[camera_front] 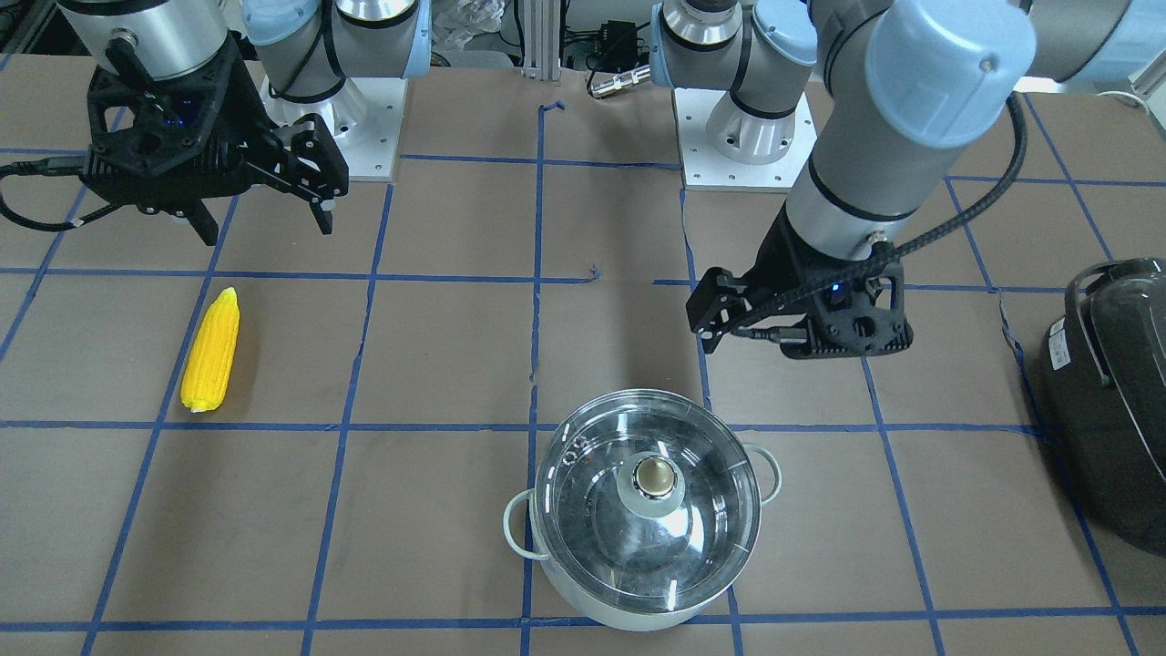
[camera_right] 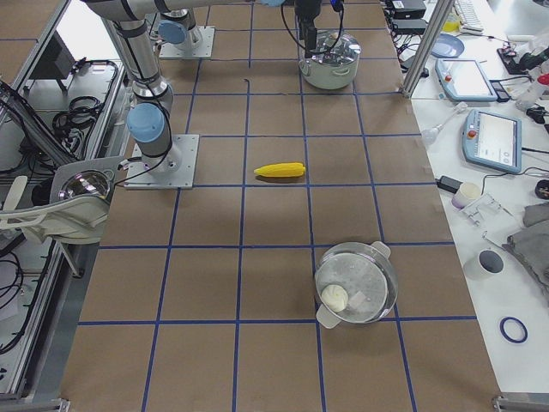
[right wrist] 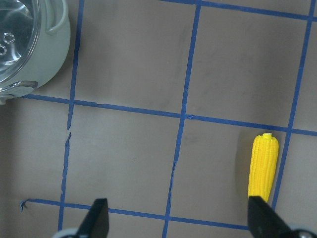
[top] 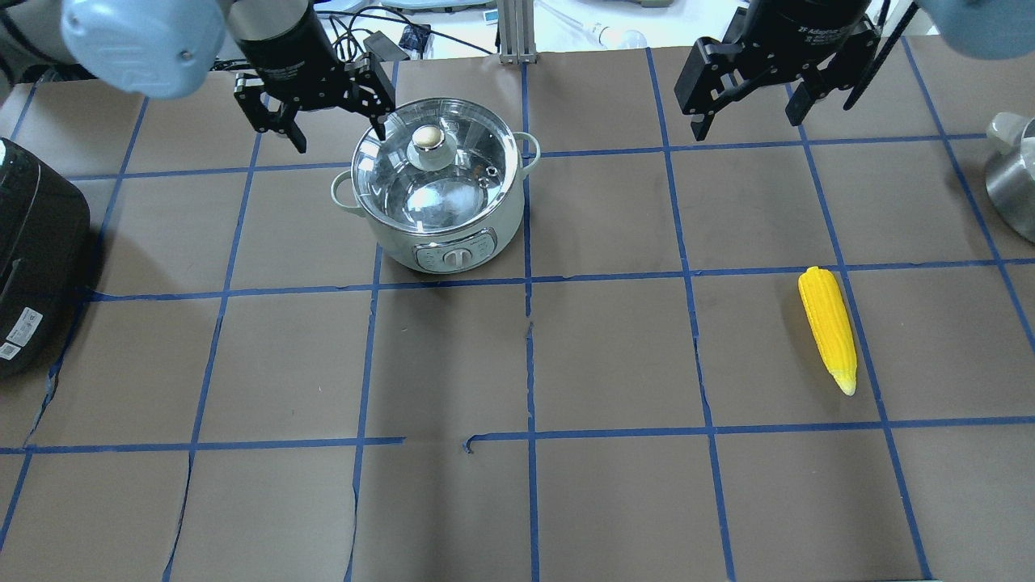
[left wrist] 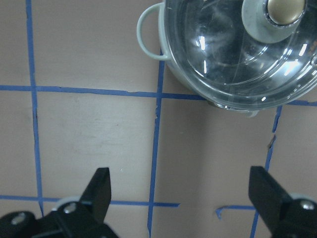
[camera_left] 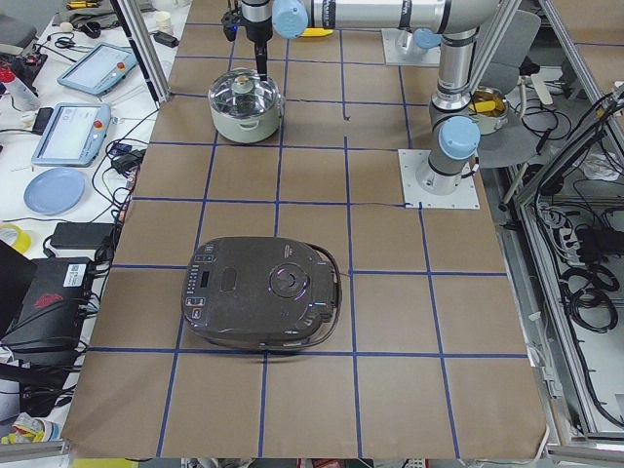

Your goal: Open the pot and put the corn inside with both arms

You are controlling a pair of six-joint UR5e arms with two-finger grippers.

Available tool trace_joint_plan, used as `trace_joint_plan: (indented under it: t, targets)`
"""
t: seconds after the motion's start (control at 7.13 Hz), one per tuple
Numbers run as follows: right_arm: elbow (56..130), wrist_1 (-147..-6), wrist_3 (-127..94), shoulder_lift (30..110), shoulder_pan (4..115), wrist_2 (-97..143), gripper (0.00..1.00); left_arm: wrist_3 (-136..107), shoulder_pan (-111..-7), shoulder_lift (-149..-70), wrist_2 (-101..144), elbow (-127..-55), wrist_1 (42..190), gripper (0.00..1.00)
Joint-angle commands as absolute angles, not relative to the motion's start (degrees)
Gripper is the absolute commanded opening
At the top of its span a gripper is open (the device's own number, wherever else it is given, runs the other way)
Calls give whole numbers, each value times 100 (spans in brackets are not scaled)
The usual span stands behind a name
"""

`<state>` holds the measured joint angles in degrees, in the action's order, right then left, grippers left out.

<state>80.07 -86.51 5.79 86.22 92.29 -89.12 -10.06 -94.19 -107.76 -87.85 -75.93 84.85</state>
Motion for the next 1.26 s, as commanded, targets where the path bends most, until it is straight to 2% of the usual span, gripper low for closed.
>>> trace_joint_plan:
  t: [0.0, 0.28, 0.7, 0.84, 0.98, 1.12]
  targets:
    - [8007, -8657, 580, 8622, 9229, -8912, 100, -1116, -9649, -11633, -8815, -6919, 8281, 100]
    - [8024, -8806, 606, 8605, 8993, -8869, 100, -1169, -9799, -12101, -8833, -6847, 7867, 100]
    - [8584, -9322, 1070, 8543, 8325, -8798, 100, -1177, -9835, -12260, -8833, -6855, 7805, 100]
    - [9065, -9952, 1151, 8508, 8045, -8780, 100, -1195, -9905, -12261, -8868, -6864, 7813, 68]
    - [9775, -11211, 1351, 8369, 7842, -8754, 100, -1204, -9949, -12252, -9007, -6873, 7822, 35]
    - [10539, -12050, 1545, 8298, 7622, -8737, 100, -1230, -9975, -12243, -9017, -6890, 7831, 20]
